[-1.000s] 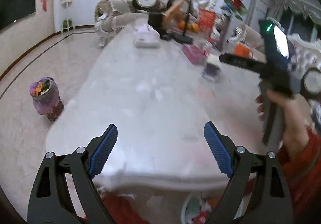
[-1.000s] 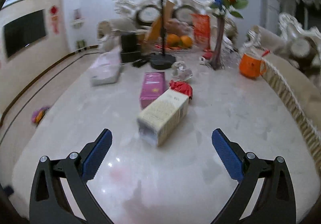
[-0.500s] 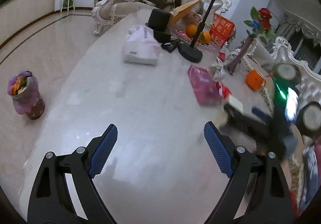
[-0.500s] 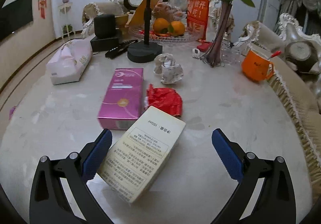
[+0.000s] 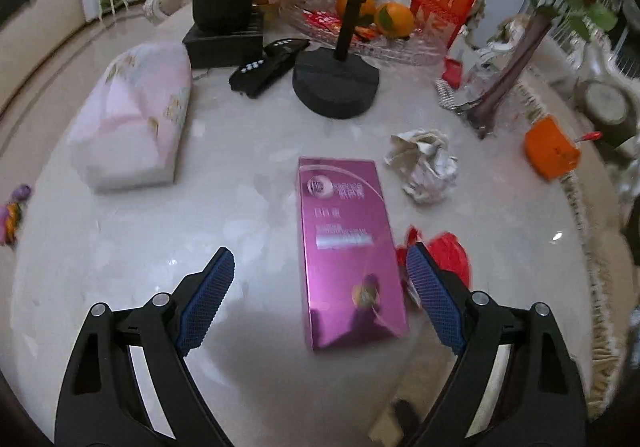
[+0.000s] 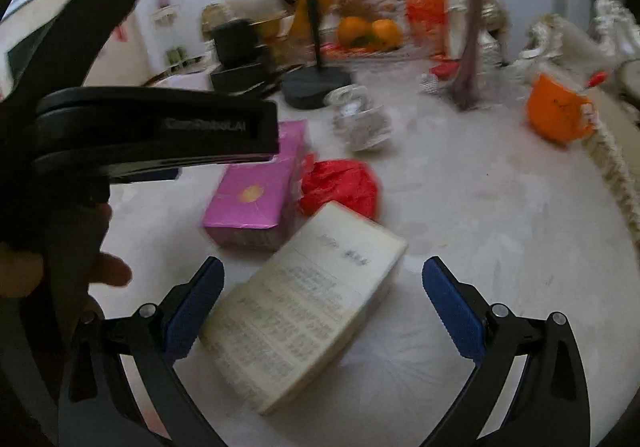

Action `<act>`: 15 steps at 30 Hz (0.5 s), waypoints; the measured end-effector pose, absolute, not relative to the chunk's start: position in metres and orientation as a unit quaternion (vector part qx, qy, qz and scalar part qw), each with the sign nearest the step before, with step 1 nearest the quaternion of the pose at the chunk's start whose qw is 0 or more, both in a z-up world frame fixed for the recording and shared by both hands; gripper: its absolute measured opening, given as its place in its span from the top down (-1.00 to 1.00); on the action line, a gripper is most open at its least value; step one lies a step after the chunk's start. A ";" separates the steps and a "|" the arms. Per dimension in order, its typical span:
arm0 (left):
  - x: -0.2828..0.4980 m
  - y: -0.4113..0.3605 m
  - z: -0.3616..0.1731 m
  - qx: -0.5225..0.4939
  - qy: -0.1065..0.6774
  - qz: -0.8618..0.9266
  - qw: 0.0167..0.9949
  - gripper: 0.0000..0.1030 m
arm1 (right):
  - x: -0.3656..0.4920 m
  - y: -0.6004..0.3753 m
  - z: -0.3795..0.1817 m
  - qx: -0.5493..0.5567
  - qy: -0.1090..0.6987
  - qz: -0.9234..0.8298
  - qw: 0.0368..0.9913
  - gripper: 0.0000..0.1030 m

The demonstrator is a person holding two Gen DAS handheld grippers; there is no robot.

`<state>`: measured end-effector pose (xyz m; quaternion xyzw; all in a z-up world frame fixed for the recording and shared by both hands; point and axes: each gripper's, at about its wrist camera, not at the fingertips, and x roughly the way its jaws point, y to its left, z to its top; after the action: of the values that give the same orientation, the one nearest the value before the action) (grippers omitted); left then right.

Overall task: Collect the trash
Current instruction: 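Grasp the cream printed box with the right tool while the left tool grasps the pink BB cream box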

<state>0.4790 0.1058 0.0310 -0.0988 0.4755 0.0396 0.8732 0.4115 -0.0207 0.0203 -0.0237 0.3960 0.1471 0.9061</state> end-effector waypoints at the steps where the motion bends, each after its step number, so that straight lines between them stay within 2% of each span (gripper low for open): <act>1: 0.484 0.106 0.030 -0.095 0.477 0.045 0.873 -0.67 | 0.412 -0.022 0.021 -0.025 0.397 0.149 0.905 -0.85; 9: 0.511 0.102 0.012 -0.134 0.513 0.004 0.848 -0.67 | 0.419 -0.026 0.019 -0.020 0.416 0.182 0.891 -0.85; 15: 0.520 0.096 -0.001 -0.109 0.534 0.019 0.838 -0.67 | 0.420 -0.031 0.018 -0.026 0.420 0.194 0.886 -0.85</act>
<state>0.5201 0.0963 -0.0009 -0.1089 0.5337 0.0189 0.8384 0.4199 -0.0305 0.0182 -0.0260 0.4203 0.1940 0.8860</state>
